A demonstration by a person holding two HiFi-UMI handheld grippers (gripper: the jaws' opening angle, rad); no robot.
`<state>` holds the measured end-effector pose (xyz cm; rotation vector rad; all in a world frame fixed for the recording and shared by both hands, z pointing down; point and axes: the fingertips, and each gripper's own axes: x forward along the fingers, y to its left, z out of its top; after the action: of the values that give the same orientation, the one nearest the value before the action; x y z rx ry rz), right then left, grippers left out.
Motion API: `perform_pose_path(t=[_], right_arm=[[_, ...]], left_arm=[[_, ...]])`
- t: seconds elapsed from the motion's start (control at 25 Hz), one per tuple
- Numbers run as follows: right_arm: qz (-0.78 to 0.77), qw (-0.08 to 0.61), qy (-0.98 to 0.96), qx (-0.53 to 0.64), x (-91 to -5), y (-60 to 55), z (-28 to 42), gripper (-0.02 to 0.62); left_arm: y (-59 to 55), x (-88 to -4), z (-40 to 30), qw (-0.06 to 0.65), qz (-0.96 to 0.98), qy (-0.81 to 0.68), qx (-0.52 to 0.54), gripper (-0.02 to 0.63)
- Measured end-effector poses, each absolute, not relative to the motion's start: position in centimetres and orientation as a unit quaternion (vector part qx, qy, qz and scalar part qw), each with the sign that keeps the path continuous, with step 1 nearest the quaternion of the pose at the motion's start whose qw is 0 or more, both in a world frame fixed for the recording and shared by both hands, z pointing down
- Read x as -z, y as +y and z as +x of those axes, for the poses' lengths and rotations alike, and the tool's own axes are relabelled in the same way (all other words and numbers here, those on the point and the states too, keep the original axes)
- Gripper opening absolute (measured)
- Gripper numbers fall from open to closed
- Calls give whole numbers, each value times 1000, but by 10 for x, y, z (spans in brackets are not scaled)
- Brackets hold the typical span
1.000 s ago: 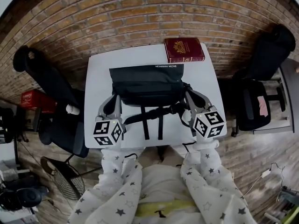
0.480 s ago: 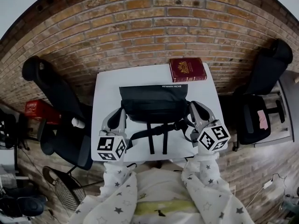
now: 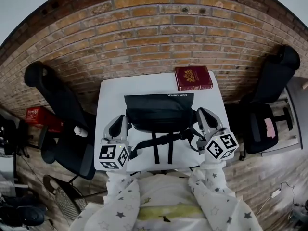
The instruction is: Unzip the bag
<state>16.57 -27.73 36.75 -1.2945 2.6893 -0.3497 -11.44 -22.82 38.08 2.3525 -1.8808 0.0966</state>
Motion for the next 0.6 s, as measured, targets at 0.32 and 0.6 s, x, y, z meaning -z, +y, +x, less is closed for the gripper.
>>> perform_pose_path(t=[0.32,0.6], right_arm=[[-431,76,892,115,-368,-277,171,6],[-432,70,893,110,-368,-277,172,6]], left_arm=[[-229,-378,-123,60,772,-632,-32,-2],[-230,-376,-123,57,770,-634,-34,-2]])
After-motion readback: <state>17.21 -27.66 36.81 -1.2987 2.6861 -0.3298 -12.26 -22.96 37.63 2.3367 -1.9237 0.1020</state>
